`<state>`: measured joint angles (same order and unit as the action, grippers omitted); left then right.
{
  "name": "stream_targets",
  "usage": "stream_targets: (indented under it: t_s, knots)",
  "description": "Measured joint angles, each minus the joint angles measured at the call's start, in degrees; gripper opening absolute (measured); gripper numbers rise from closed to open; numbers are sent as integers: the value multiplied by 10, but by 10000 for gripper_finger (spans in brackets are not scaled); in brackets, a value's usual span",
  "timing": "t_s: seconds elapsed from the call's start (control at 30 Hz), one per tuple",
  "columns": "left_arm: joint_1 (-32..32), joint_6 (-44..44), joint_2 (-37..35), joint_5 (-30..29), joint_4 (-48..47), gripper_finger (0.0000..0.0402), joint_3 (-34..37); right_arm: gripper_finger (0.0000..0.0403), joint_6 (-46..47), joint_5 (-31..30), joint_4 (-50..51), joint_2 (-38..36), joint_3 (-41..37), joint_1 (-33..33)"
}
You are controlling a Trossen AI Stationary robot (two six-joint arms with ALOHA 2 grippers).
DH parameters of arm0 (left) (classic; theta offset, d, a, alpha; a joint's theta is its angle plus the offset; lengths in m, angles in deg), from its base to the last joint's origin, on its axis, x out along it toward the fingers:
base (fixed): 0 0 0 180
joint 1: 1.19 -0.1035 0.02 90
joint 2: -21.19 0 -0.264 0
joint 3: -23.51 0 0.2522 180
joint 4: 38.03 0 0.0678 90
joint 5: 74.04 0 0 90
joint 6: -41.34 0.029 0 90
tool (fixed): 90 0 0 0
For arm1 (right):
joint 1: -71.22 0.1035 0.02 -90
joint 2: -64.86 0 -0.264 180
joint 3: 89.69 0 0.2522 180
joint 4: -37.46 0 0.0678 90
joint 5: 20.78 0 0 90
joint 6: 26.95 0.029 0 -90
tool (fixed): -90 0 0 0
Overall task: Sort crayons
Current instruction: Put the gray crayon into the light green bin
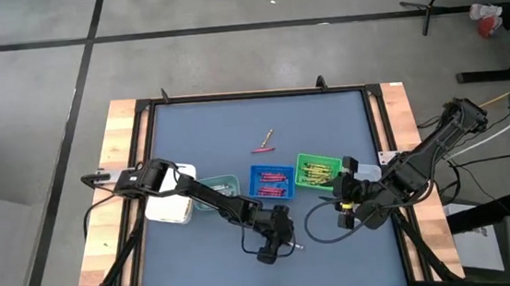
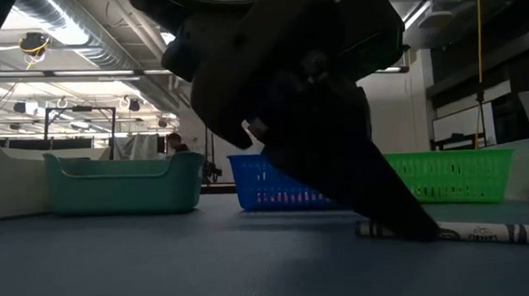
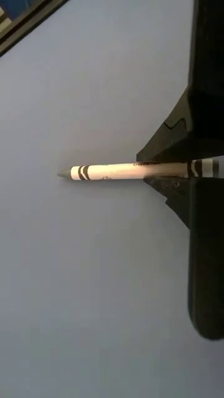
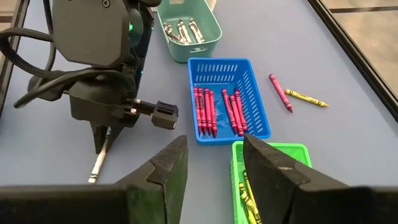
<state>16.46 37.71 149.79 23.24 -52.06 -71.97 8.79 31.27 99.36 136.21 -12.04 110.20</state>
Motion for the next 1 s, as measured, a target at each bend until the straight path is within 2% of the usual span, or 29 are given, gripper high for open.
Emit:
stream_targets:
  t_s: [0.37, 0.63, 0.73, 0.87, 1.0]
  knots:
    - [5, -68, -57, 16, -1, 8, 3, 154, -12, -6, 1, 0, 0, 0]
    - [11, -94, -143, 5, -88, 7, 2, 154, -76, -11, -1, 0, 0, 0]
    - [13, -113, -186, -20, -143, 7, 1, 154, -93, -39, -2, 0, 0, 0]
    - [22, -115, -247, -84, -229, 7, 1, 154, -125, -83, -3, 0, 0, -7]
    - [31, -140, -305, -159, -319, 7, 1, 154, -153, -86, -7, 0, 0, -38]
